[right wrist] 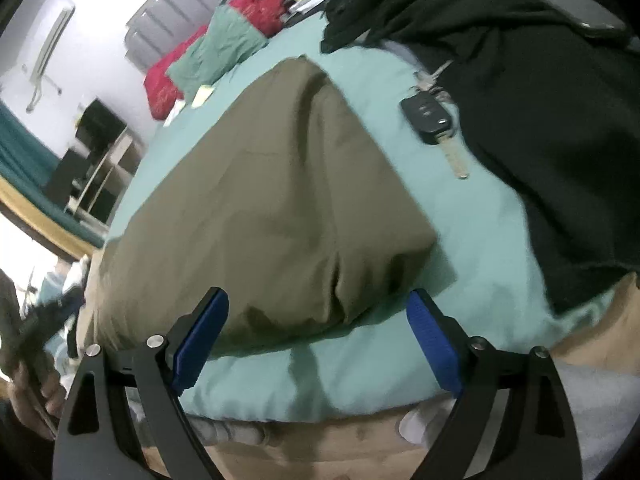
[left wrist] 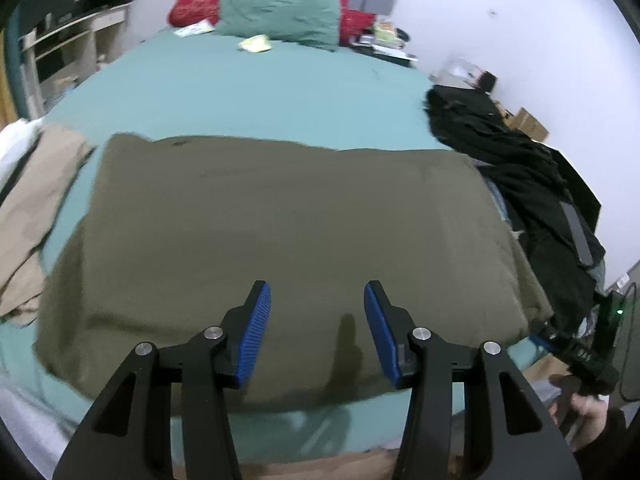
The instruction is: Fold large clothes
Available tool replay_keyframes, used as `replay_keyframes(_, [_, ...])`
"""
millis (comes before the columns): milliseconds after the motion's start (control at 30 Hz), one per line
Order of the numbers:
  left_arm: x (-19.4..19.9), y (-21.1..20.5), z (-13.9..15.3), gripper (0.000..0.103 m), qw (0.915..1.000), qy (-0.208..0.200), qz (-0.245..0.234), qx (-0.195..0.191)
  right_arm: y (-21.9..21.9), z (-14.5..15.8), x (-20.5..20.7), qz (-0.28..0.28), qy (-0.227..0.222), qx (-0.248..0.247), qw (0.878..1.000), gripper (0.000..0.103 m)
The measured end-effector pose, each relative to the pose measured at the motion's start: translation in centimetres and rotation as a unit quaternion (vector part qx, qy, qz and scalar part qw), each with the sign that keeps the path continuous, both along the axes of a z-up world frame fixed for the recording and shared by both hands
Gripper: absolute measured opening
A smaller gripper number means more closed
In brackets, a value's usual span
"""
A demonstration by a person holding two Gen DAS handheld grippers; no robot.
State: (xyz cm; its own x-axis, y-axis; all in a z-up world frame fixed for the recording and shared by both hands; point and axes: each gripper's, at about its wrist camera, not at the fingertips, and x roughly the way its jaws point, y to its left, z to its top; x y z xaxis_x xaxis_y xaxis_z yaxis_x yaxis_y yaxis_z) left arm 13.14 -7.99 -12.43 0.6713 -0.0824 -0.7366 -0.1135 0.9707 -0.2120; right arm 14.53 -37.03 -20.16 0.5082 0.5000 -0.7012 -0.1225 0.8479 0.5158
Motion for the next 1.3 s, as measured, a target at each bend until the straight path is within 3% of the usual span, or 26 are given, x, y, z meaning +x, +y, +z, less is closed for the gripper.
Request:
replay_keyframes(100, [1.4, -1.1, -0.2, 0.052, 0.9999, -0.008, -0.014, -0.006, 0.3, -0.7, 1.3, -0.005, 0.004, 0.027, 1.0, 0.092])
replay_keyframes(200, [2.8, -1.2, -1.1, 0.052, 0.9999, -0.005, -0.013, 0.006, 0.1, -1.5, 3.0, -0.027, 0.014, 0.067, 0.997, 0.103])
replay_keyframes(333, [4.7, -0.3, -3.0, 0.052, 0.9996, 0.017, 0.01, 0.02, 0.7, -1.8, 4.6, -0.052, 0.018, 0.082, 0.995, 0.103])
replay_keyframes(467, [6.5, 0.8, -6.2, 0.051, 0.9984, 0.05, 0.025, -0.002, 1.3, -1.4, 5.8, -0.067, -0.015, 0.106, 0.992, 0.103])
replay_keyframes(633, [7.9, -0.5, -9.5, 0.051, 0.9962, 0.074, 0.034, 0.03, 2.8, -1.9, 7.1, -0.038, -0.027, 0.188, 0.981, 0.103])
replay_keyframes(733, [8.4, -1.2, -9.5, 0.051, 0.9945, 0.078, 0.048, 0.049, 1.8, -3.1, 7.3, -0.074, -0.012, 0.246, 0.966, 0.103])
replay_keyframes(833, [8.6, -1.1, -9.6, 0.051, 0.9943, 0.078, 0.056, 0.046, 2.2, -2.7, 7.7, -0.065, -0.005, 0.252, 0.966, 0.102])
replay_keyframes(867, [8.6, -1.1, -9.7, 0.051, 0.9945, 0.076, 0.056, 0.045, 2.6, -2.4, 7.7, -0.059, -0.008, 0.247, 0.967, 0.098])
replay_keyframes(900, [8.6, -1.1, -9.7, 0.051, 0.9947, 0.074, 0.055, 0.045, 2.9, -2.0, 7.6, -0.053, -0.016, 0.244, 0.968, 0.079])
replay_keyframes(933, [8.5, -1.0, -9.8, 0.051, 0.995, 0.072, 0.053, 0.045, 3.3, -1.5, 7.5, -0.047, -0.025, 0.229, 0.972, 0.051])
replay_keyframes(967, [8.2, -0.8, -10.0, 0.051, 0.9953, 0.069, 0.051, 0.045, 3.5, -1.1, 7.4, -0.047, -0.028, 0.205, 0.977, 0.036])
replay_keyframes(1033, [8.0, -0.7, -10.1, 0.051, 0.9956, 0.067, 0.049, 0.045, 3.9, -0.1, 7.3, -0.044, -0.041, 0.202, 0.978, 0.028])
replay_keyframes(1200, [7.3, -0.8, -10.1, 0.051, 0.9955, 0.052, 0.028, 0.075, 6.6, 5.1, 6.2, -0.012, -0.107, 0.165, 0.98, 0.023])
replay_keyframes(1300, [7.1, 0.4, -9.5, 0.051, 0.9969, 0.06, 0.017, 0.048, 9.7, 8.5, 5.3, 0.019, -0.149, 0.131, 0.98, 0.022])
